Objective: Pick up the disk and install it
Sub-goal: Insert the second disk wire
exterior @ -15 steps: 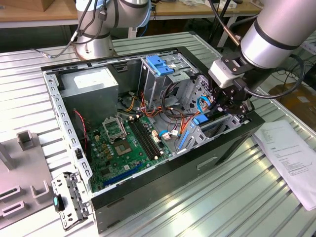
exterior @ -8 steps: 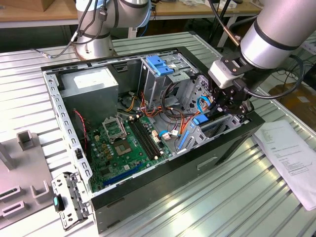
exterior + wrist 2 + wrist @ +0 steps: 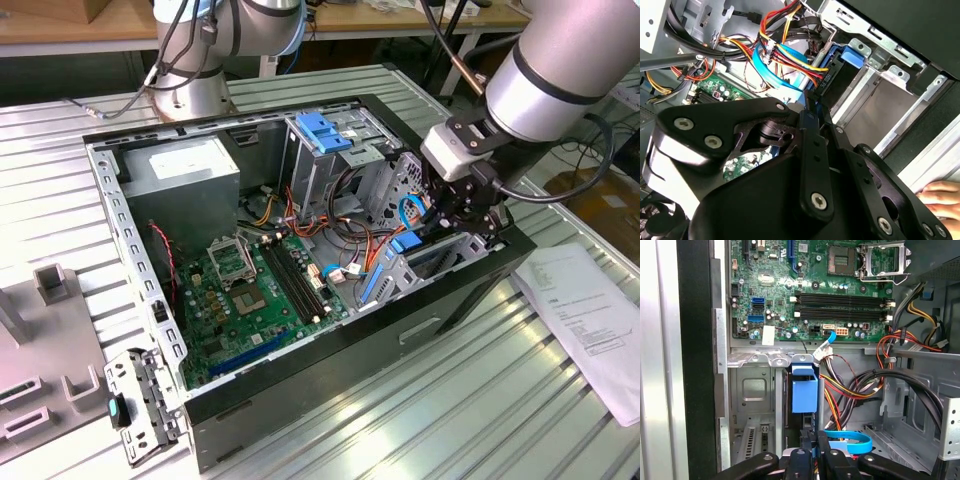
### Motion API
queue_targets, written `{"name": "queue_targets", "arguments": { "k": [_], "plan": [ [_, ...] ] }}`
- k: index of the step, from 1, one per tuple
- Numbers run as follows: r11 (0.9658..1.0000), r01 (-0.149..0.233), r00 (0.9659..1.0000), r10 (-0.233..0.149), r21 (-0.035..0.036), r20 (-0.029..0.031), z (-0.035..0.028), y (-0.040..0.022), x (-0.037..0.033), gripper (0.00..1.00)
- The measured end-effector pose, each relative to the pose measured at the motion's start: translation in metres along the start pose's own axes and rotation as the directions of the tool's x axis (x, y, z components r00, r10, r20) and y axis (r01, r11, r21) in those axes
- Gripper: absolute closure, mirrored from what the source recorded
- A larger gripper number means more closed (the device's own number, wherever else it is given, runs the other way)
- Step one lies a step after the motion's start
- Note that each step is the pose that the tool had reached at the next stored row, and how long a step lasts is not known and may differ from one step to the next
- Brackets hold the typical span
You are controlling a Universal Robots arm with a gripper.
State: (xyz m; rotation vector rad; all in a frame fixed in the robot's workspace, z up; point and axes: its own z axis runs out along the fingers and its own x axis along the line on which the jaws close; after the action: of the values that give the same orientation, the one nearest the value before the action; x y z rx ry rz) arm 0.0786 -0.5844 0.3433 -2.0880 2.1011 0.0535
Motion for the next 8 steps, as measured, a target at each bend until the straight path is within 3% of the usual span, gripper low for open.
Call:
{"name": "queue_targets", "arguments": {
  "k": [7, 8],
  "plan": [
    [1.0000, 0.000, 1.0000, 0.000, 0.0000, 0.0011, 0.0042, 0.0004, 0.0011, 0.84],
    [1.0000, 0.000, 1.0000, 0.000, 0.0000, 0.0013, 0.0041, 0.0004, 0.0011, 0.76]
  ]
}}
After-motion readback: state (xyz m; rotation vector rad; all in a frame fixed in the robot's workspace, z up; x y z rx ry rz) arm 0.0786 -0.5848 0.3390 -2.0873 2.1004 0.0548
